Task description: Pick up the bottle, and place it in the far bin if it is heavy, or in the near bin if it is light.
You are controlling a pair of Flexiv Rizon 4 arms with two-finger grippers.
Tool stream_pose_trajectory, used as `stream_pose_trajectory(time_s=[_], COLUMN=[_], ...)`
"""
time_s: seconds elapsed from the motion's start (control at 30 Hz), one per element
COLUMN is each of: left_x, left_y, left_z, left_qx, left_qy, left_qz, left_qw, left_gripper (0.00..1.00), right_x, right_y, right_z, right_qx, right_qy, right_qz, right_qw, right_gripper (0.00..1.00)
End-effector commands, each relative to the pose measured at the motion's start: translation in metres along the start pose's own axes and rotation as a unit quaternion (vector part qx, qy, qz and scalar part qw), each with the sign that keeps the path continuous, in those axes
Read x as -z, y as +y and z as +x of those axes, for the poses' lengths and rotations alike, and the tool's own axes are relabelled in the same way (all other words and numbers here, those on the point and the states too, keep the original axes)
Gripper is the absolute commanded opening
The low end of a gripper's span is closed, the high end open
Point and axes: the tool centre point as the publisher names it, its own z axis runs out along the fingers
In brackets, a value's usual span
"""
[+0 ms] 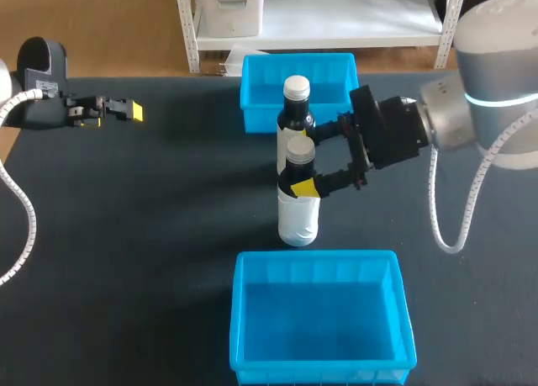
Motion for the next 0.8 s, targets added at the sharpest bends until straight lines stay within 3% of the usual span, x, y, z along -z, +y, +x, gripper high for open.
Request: stream_pose_trajectory(time_s=[0.03,0.37,0.73,0.8], left_x=[0.0,0.0,0.0,0.0], left_y=[0.0,0.0,0.0,0.0], left_z=[0.0,0.0,0.0,0.0], left_qx=[0.0,0.0,0.0,0.0], left_qy=[0.0,0.0,0.0,0.0], left_qz=[0.0,0.0,0.0,0.0], left_qw=[1.0,1.0,1.0,1.0], left_gripper=[1.0,1.0,1.0,1.0], right_x=[-0.0001,0.0004,0.0056,0.005], right_y=[0.0072,0.0083,0.0058,0.0059], right_z=[-0.0098,-0.0125,-0.0069,-0.0062], right_qx=[-0.004,-0.018,-0.026,-0.026], right_qy=[0.03,0.027,0.03,0.03], right_qz=[0.0,-0.023,-0.017,-0.017], right_qw=[1.0,0.999,0.999,0.999], right_gripper=[1.0,1.0,1.0,0.88])
